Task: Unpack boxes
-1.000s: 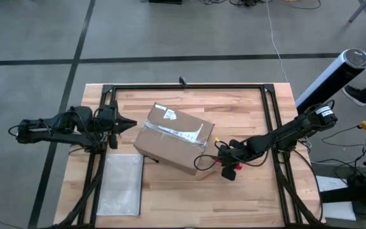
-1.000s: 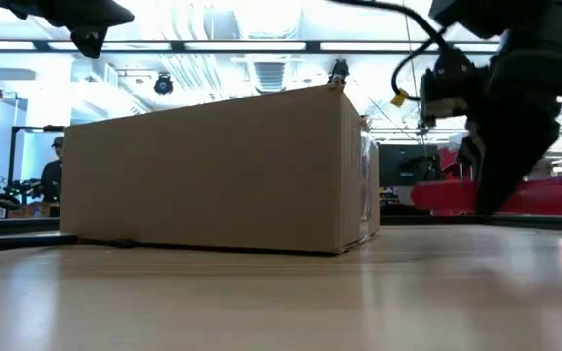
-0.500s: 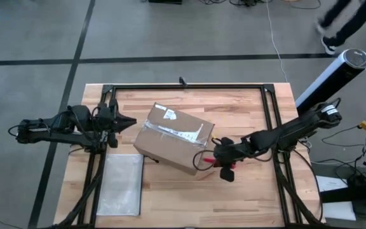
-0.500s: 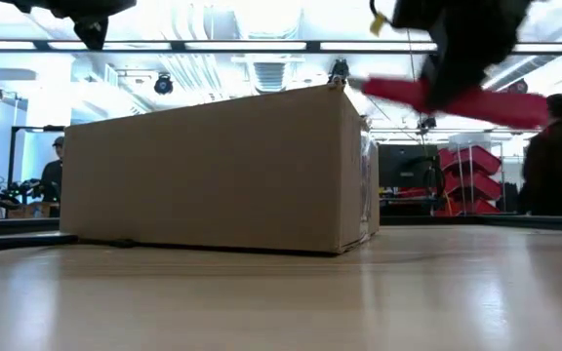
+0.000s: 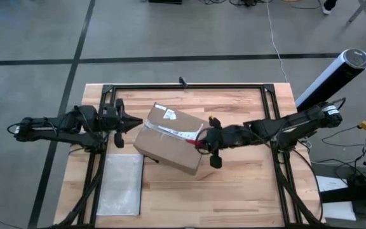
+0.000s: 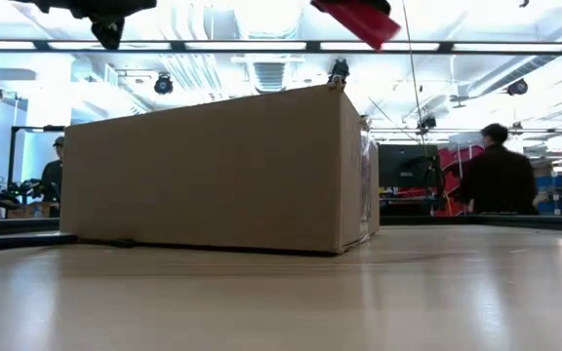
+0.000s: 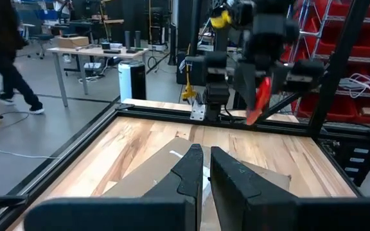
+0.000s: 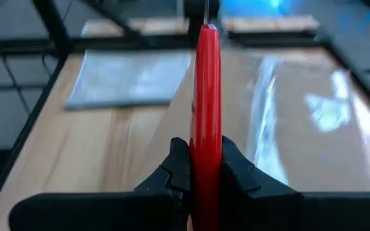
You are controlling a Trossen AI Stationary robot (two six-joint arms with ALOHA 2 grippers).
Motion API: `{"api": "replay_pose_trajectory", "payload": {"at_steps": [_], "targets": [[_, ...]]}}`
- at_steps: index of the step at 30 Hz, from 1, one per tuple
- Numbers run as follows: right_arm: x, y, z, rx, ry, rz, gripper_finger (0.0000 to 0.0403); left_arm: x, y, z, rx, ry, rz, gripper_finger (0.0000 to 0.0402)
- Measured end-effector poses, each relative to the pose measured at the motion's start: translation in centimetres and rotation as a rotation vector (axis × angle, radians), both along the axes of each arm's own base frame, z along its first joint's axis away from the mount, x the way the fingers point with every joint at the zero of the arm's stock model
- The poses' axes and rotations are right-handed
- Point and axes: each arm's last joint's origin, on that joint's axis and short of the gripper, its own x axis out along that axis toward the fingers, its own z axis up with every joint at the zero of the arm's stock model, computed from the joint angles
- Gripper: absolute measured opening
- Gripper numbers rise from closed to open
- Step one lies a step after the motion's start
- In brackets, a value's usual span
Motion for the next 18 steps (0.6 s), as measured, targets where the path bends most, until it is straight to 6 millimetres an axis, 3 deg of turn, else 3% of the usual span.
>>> {"api": "replay_pose_trajectory", "payload": {"at_steps": [18], "targets": [[1.2,-4.7,3.7,0.086,-0.416,0.038,0.0025,4.3,-0.2,-0.3,0.115,-0.034,-0.086,0.0014]]}}
